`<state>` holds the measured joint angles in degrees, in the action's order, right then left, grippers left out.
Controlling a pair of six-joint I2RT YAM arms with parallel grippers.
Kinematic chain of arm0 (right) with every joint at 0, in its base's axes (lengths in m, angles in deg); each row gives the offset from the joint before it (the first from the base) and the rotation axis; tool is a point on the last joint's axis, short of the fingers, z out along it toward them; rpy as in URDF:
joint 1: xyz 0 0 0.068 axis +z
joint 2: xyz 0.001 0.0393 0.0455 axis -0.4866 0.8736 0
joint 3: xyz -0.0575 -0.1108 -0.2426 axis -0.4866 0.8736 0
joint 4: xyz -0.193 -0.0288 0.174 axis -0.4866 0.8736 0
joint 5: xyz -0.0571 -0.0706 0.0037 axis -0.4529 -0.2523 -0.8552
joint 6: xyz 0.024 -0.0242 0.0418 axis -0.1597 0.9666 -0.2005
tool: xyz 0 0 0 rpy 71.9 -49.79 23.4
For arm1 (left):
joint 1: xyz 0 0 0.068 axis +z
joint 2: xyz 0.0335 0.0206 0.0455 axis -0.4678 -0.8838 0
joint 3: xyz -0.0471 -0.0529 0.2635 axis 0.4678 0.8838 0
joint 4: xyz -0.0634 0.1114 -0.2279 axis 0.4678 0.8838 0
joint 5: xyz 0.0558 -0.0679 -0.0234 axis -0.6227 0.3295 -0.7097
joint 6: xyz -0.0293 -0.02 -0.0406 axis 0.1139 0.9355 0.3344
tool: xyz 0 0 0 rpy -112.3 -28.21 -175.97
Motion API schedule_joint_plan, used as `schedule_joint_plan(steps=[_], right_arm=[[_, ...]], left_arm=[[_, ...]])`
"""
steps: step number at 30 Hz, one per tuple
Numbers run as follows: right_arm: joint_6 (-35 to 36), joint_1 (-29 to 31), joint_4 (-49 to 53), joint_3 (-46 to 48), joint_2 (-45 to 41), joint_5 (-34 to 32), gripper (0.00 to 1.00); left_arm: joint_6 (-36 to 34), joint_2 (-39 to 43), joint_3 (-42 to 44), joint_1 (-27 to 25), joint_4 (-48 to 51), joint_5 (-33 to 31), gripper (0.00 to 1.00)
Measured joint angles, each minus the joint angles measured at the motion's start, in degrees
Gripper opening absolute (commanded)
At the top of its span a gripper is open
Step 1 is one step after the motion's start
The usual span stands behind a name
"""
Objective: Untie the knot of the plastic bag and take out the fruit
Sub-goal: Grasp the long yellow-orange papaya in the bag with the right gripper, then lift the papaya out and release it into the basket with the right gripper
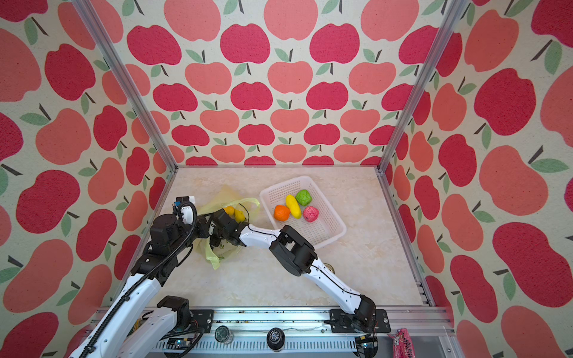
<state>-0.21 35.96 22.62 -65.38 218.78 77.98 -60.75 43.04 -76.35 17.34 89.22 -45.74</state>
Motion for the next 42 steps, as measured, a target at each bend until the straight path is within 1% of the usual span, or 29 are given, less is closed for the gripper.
schedule_joint_plan(steps=[2,3,7,9,13,15,18,21,24,29,35,39,42], right_arm=[[-0.17,0.24,1.55,-3.54,1.88,-0.02,0.97],[-0.17,0.42,2.32,-4.37,2.21,-0.28,0.94],[-0.96,0.50,3.26,-4.74,2.29,-0.70,0.76],[-1.60,0.42,2.27,-3.17,1.57,-0.90,0.69],[-3.52,0.02,-1.44,6.49,-3.63,-1.73,0.59],[-4.72,-0.55,-4.22,13.92,-7.76,-2.51,0.53],[-6.34,-1.60,-9.03,25.11,-14.40,-3.85,0.47],[-7.63,-2.71,-13.86,34.91,-21.11,-5.03,0.44],[-8.92,-3.93,-18.67,41.20,-26.64,-5.73,0.39],[-10.73,-5.33,-24.20,44.37,-30.64,-6.05,0.33],[-11.17,-5.46,-26.82,50.75,-34.25,-6.27,0.32],[-10.86,-5.46,-28.55,58.34,-40.54,-6.45,0.32],[-9.75,-5.05,-29.75,64.41,-48.22,-8.13,0.31]], left_arm=[[0.00,0.02,0.00,0.00,0.00,0.02,0.00],[0.02,0.04,0.00,0.00,0.00,0.00,0.00],[0.02,0.70,0.00,0.00,0.02,-0.55,0.00],[0.04,1.20,0.00,0.00,0.04,-1.55,0.00],[0.04,2.01,0.02,0.00,0.17,-3.72,0.00],[0.09,2.36,0.11,0.00,0.57,-4.92,0.00],[0.11,2.54,0.28,0.02,1.14,-6.36,0.00],[0.15,2.54,0.31,0.09,1.60,-7.17,0.00],[0.24,2.47,0.31,0.17,1.99,-7.67,0.00],[0.24,2.38,0.31,0.28,2.16,-8.00,0.00],[0.26,2.25,0.31,0.42,2.16,-8.22,0.00],[0.26,0.94,0.31,0.46,2.16,-8.66,0.00],[0.26,0.13,0.31,0.50,2.19,-8.90,0.00]])
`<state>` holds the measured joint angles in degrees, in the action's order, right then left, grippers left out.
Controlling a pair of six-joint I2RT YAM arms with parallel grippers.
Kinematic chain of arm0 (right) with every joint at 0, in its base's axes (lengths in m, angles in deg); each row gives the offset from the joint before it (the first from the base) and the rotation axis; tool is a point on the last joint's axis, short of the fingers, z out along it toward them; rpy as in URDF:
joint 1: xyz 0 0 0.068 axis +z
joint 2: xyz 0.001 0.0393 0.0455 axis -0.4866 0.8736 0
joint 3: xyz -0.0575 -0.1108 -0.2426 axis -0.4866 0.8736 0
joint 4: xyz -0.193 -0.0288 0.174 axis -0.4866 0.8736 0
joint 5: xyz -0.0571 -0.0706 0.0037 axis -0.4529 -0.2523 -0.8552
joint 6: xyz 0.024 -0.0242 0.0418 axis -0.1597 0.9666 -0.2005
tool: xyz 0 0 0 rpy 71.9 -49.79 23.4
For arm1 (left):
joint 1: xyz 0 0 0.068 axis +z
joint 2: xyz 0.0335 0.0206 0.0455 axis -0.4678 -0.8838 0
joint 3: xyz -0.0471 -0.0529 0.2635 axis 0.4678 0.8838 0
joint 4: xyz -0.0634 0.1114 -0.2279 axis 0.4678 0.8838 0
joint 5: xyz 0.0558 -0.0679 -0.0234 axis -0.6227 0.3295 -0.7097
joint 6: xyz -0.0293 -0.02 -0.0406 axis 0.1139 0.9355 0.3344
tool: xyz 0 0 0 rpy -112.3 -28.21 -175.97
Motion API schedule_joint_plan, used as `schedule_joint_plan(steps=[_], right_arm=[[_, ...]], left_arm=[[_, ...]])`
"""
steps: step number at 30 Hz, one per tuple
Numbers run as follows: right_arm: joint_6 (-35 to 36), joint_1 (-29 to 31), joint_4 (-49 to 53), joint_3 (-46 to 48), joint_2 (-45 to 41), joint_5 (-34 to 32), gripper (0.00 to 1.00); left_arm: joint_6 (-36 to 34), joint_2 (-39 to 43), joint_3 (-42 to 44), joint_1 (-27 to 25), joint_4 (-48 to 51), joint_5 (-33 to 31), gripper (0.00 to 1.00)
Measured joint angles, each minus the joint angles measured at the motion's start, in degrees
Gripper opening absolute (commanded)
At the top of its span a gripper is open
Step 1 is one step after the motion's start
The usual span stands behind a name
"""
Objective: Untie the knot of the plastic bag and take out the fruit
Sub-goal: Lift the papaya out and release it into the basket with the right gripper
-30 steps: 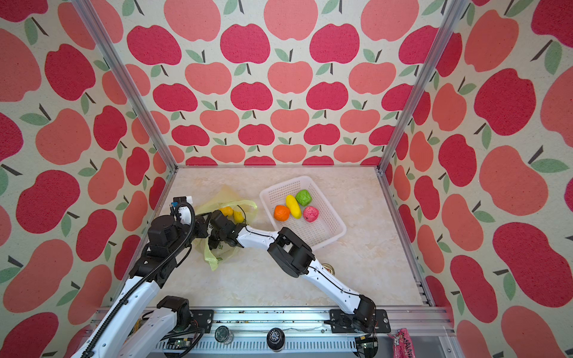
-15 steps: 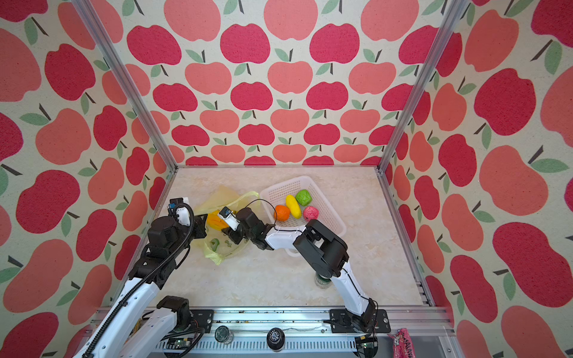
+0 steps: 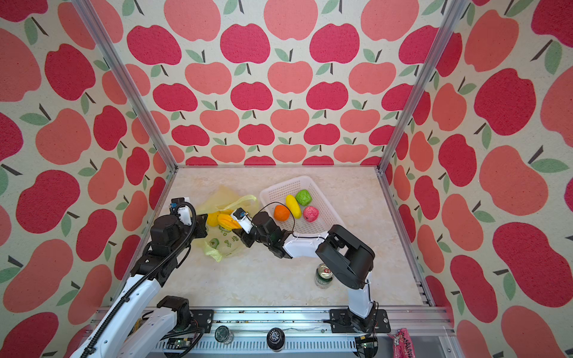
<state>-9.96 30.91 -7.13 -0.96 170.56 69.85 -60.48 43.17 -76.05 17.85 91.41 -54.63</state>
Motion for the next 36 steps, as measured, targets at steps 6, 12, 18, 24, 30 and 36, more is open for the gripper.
schedule_joint_plan(steps=[6,12,18,24,30,36], right_arm=[[3.28,2.84,-2.25,11.10,-17.55,-6.34,0.29],[3.80,3.69,-2.95,21.29,-33.05,-15.45,0.24],[1.73,-0.48,0.13,28.09,-46.36,-26.60,0.22],[-5.01,-11.02,11.82,28.17,-53.64,-33.59,0.19],[-12.50,-17.09,21.75,27.15,-50.21,-33.57,0.22],[-16.85,-18.99,28.98,20.26,-36.15,-29.70,0.18]], left_arm=[[0.02,-0.02,0.00,0.04,-0.07,-0.66,0.00],[0.02,-2.51,0.00,0.11,-0.70,-1.16,0.00],[0.09,-6.03,-0.98,0.26,0.35,-1.22,0.00],[0.07,-9.55,-4.66,0.26,0.81,-0.96,0.00],[0.22,-12.39,-5.11,0.26,1.44,1.11,0.00],[0.44,-4.48,-5.01,0.26,2.86,-0.74,0.00]])
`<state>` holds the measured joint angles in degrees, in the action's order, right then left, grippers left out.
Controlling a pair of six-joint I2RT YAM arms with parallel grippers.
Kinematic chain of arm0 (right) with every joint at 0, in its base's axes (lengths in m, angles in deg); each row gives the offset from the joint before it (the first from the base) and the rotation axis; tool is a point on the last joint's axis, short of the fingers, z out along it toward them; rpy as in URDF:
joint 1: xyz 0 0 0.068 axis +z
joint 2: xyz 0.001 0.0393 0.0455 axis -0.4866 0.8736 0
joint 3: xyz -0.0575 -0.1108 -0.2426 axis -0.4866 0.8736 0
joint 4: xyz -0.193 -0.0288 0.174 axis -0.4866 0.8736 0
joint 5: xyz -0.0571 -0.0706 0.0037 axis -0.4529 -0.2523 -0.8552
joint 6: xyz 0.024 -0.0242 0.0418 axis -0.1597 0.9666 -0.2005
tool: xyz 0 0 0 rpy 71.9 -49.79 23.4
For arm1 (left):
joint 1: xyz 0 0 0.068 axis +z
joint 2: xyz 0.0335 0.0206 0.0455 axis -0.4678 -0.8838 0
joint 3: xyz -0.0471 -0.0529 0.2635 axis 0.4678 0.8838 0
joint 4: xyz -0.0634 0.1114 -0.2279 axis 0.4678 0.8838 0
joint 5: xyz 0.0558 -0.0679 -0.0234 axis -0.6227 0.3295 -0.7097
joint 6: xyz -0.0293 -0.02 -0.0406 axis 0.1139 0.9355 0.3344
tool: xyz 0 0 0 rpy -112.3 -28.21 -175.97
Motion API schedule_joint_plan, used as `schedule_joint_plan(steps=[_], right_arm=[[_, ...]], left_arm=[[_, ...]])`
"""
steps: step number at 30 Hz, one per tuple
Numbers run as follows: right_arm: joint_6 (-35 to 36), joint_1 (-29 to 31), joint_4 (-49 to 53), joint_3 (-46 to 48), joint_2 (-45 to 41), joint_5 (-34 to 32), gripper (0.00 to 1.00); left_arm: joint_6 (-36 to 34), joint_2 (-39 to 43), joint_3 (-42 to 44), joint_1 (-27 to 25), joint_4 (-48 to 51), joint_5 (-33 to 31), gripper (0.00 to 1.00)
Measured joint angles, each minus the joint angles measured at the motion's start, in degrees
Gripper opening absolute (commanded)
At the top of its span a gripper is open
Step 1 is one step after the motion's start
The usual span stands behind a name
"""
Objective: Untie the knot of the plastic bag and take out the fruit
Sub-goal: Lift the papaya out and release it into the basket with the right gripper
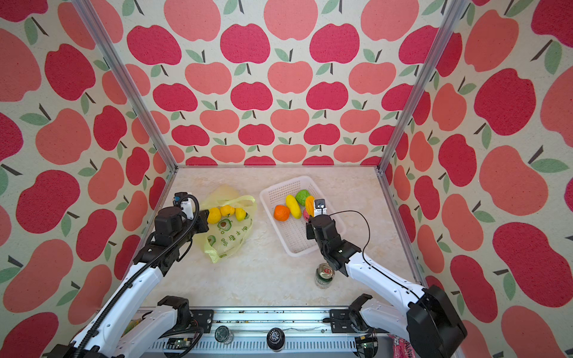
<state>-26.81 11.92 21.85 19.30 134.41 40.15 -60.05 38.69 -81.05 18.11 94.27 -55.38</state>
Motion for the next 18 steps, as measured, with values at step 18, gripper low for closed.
schedule_joint_plan(steps=[18], right_arm=[[-9.51,0.66,2.73,-9.05,20.22,9.07,0.25]], left_arm=[[-1.75,-14.73,-19.26,3.32,0.37,-0.15,0.00]])
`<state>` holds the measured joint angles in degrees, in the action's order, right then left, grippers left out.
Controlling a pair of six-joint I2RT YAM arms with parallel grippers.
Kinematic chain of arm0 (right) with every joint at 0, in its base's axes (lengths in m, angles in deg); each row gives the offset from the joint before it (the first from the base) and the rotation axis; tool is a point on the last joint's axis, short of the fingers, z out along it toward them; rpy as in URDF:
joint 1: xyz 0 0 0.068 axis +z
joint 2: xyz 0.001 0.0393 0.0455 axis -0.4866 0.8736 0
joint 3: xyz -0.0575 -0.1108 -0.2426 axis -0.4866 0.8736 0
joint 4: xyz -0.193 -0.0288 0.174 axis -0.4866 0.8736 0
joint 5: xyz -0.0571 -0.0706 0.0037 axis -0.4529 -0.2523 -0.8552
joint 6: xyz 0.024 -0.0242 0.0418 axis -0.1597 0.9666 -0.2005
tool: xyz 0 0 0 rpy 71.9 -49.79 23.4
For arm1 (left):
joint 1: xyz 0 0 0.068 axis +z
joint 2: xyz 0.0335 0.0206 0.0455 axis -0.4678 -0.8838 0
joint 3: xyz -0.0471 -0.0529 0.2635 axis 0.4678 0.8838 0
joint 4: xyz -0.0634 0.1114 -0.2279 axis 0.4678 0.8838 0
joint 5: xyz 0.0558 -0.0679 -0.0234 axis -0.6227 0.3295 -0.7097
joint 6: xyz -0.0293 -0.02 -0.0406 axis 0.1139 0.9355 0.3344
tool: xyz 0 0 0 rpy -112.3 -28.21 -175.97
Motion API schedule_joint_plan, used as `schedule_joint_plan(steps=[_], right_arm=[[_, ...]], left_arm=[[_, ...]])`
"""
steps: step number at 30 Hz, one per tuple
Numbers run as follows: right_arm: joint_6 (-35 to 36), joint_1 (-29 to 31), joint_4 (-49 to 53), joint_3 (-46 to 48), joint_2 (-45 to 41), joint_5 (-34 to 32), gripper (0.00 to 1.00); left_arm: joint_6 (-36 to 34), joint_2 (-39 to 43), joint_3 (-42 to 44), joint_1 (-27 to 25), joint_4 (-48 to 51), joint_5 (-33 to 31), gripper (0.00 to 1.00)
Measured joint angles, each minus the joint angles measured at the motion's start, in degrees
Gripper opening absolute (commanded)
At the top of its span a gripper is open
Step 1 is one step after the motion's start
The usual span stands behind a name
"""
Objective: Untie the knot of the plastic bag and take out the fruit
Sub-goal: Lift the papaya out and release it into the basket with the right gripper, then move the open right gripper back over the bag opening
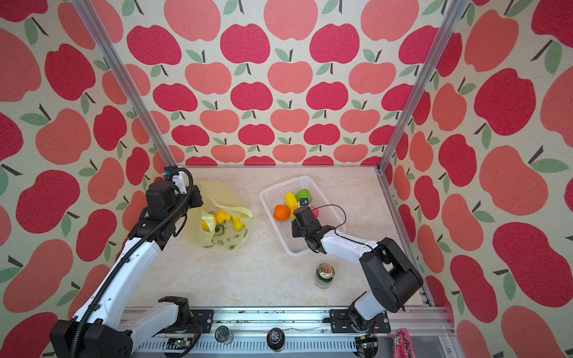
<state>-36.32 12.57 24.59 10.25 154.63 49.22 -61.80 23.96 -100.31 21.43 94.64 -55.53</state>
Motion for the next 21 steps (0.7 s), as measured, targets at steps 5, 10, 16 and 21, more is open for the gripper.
schedule_joint_plan(steps=[5,10,16,21], right_arm=[[-2.36,0.94,3.28,-0.79,0.00,-0.74,0.48],[-3.96,1.49,4.28,-1.07,0.00,-1.49,0.64],[-3.39,2.08,2.78,2.47,-3.72,-3.56,0.78],[-0.52,2.64,2.49,4.52,-10.91,-7.06,0.86]], left_arm=[[1.88,-0.63,-2.19,-0.61,-3.48,2.51,0.00],[3.21,-0.28,-1.88,-0.87,-4.13,4.46,0.00],[3.26,0.55,-1.66,-0.87,-3.39,5.35,0.00],[2.64,-1.16,-2.08,-0.87,-1.62,6.43,0.00]])
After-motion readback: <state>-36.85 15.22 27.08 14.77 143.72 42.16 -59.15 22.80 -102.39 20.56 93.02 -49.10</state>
